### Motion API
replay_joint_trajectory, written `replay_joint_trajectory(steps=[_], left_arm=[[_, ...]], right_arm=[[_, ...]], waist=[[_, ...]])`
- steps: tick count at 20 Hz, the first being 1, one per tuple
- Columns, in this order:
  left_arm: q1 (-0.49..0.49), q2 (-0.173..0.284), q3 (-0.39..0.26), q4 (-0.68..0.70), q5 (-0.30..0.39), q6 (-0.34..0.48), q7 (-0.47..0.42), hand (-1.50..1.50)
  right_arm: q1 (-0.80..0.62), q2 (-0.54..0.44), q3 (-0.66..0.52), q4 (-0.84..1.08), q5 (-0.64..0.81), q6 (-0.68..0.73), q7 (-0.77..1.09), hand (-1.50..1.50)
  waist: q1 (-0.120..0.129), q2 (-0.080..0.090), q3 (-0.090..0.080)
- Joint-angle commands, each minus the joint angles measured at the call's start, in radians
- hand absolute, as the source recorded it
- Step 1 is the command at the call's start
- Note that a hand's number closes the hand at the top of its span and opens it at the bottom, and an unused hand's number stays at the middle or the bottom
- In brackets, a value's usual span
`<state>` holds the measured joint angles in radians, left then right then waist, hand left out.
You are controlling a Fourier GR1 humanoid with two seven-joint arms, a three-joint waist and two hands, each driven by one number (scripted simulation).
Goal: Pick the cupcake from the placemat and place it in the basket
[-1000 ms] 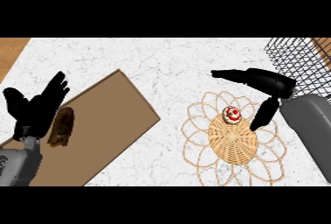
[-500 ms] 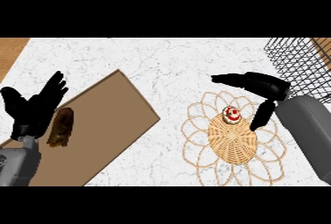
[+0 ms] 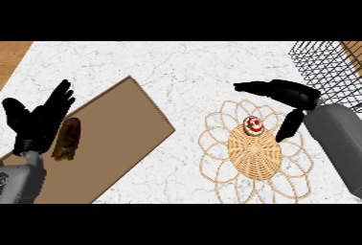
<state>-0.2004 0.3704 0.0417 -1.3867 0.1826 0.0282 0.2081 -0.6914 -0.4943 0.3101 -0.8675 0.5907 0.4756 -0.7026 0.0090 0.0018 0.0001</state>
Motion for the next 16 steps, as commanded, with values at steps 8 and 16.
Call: replay_joint_trajectory(steps=[8,16], left_arm=[[-0.041,-0.064,0.011,0.05,-0.046,0.004,-0.018,0.0],[-0.016,-0.024,0.067,0.039,-0.039,-0.051,0.003,0.0]], right_arm=[[0.038,-0.006,0.002,0.016,0.081,0.0,-0.096,-1.5],[0.121,0.05,0.044,-0.123,0.174,-0.065,-0.033,1.5]], waist=[[-0.005,0.0,0.0],[-0.009,-0.002,0.0]])
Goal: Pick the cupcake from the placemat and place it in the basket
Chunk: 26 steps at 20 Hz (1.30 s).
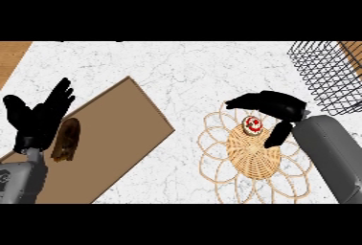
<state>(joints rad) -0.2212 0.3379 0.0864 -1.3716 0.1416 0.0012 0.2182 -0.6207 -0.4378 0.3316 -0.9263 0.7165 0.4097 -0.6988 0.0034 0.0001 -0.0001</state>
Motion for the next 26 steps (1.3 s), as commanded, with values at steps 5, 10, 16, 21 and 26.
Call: replay_joint_trajectory(steps=[5,10,16,21,26], left_arm=[[0.038,-0.022,0.018,-0.034,-0.021,-0.012,-0.005,0.0],[-0.018,-0.016,0.034,0.026,-0.022,-0.047,-0.008,0.0],[-0.014,-0.026,0.02,-0.005,-0.021,-0.024,0.001,0.0],[-0.024,-0.02,0.013,-0.013,-0.024,-0.033,0.001,0.0],[-0.058,-0.037,-0.017,-0.017,-0.034,-0.037,0.005,0.0]], right_arm=[[0.048,0.018,0.017,0.028,0.139,-0.09,-0.107,1.5],[0.024,0.075,0.016,0.024,0.183,-0.071,-0.091,1.5],[-0.081,0.114,-0.32,0.235,0.059,-0.204,0.504,1.5],[-0.149,0.16,-0.472,0.296,0.017,-0.369,0.839,1.5],[-0.294,0.248,-0.604,0.292,-0.014,-0.652,1.13,1.5]], waist=[[0.002,0.0,0.0],[0.0,0.0,0.0],[0.006,0.024,-0.004],[0.047,0.037,-0.004],[0.096,0.042,-0.001]])
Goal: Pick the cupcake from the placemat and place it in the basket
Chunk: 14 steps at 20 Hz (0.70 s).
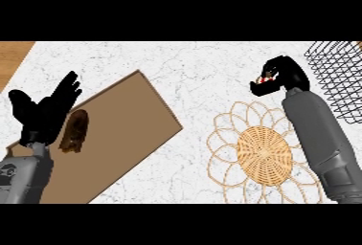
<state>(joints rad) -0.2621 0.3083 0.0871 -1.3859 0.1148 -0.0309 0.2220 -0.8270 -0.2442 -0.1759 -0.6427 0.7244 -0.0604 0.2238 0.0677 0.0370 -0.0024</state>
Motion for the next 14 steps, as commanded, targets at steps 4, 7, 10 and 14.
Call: replay_joint_trajectory(steps=[4,7,10,14], left_arm=[[-0.035,-0.005,-0.025,0.006,-0.002,-0.025,-0.003,0.0],[-0.049,-0.018,-0.045,0.009,-0.011,-0.028,-0.001,0.0],[-0.051,-0.02,-0.058,0.0,-0.024,-0.022,0.006,0.0],[-0.076,-0.041,-0.061,-0.004,-0.019,-0.009,0.019,0.0]], right_arm=[[-0.22,0.076,-0.128,-0.027,0.04,-0.471,0.314,1.5],[-0.297,0.071,-0.092,0.015,0.166,-0.635,0.428,1.5],[-0.371,0.046,-0.07,0.094,0.283,-0.733,0.558,1.5],[-0.484,-0.011,-0.065,0.193,0.396,-0.764,0.708,1.5]], waist=[[0.069,0.012,-0.001],[0.082,0.016,-0.005],[0.092,0.012,-0.006],[0.091,0.015,-0.006]])
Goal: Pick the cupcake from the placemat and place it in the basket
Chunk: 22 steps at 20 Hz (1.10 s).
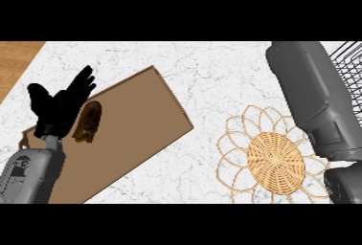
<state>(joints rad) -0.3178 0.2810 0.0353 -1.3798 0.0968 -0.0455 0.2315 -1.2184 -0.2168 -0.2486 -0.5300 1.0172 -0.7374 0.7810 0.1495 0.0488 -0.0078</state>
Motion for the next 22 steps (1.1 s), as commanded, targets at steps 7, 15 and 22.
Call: replay_joint_trajectory(steps=[7,15,22], left_arm=[[-0.022,-0.011,-0.009,0.018,-0.019,0.015,0.009,0.0],[-0.026,-0.013,-0.003,0.037,-0.019,0.014,-0.014,0.0],[-0.009,0.0,0.01,0.025,-0.006,0.0,-0.013,0.0]], right_arm=[[-0.237,-0.114,0.039,0.222,0.272,-0.049,0.365,1.5],[-0.314,-0.21,0.054,0.294,0.384,-0.05,0.463,1.5],[-0.343,-0.322,0.08,0.378,0.475,0.052,0.542,1.5]], waist=[[-0.012,0.001,0.001],[-0.008,0.013,0.003],[-0.01,0.007,0.003]])
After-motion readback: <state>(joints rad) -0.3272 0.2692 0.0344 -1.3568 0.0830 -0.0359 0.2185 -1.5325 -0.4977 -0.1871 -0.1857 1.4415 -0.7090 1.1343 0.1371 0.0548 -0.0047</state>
